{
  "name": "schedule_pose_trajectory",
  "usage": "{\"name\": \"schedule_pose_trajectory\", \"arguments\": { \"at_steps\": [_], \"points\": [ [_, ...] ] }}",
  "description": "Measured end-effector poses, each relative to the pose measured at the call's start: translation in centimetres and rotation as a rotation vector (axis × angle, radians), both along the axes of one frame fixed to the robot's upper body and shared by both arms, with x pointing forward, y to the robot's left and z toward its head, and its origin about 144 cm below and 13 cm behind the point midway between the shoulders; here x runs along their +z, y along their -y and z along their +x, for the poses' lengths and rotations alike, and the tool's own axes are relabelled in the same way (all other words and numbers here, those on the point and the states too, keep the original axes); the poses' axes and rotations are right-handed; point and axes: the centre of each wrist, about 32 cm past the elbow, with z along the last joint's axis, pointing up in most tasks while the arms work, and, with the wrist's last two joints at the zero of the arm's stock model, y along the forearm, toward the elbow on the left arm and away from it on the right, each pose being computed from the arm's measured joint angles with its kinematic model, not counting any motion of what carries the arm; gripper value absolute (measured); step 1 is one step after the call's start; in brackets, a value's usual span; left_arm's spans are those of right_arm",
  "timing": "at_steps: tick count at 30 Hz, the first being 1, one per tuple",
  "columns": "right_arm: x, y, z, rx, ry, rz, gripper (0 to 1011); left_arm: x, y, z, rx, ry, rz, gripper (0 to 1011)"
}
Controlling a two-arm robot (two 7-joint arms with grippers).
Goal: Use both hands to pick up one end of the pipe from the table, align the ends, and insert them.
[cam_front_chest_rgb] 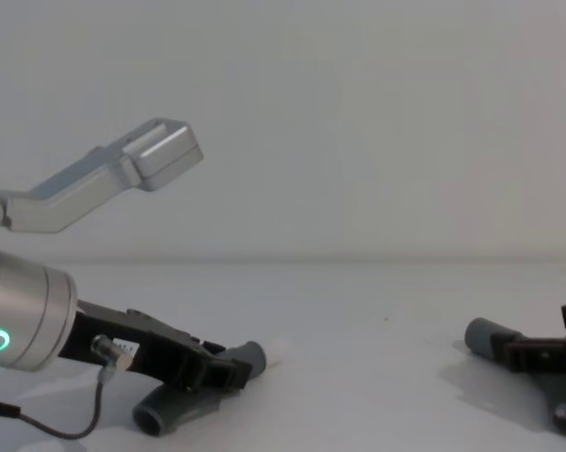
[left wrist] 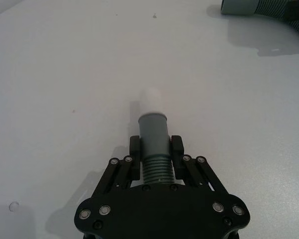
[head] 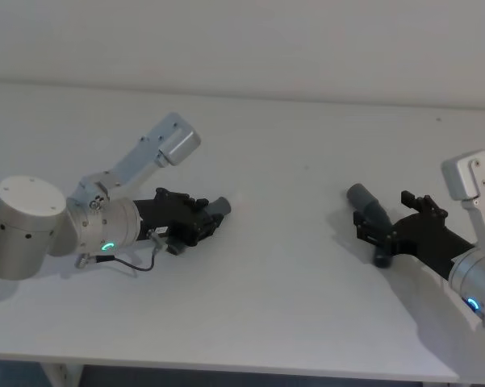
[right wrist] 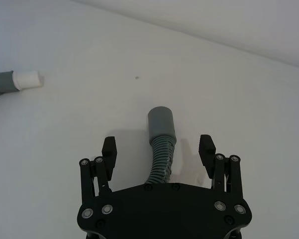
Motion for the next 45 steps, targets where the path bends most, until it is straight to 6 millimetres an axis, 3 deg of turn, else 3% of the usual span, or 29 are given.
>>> {"name": "schedule_pose_trajectory", "arguments": {
  "at_steps": [36,45],
  "points": [
    [-0.9,-0.4,1.3,-0.014,-0.077,-0.006,1004,0.0,0.0,0.0,0.000,0.000,0.000,353],
    [-0.9,-0.5,1.3,-0.020,-0.088,-0.003,816,0.0,0.0,0.0,0.000,0.000,0.000,353]
  ]
}}
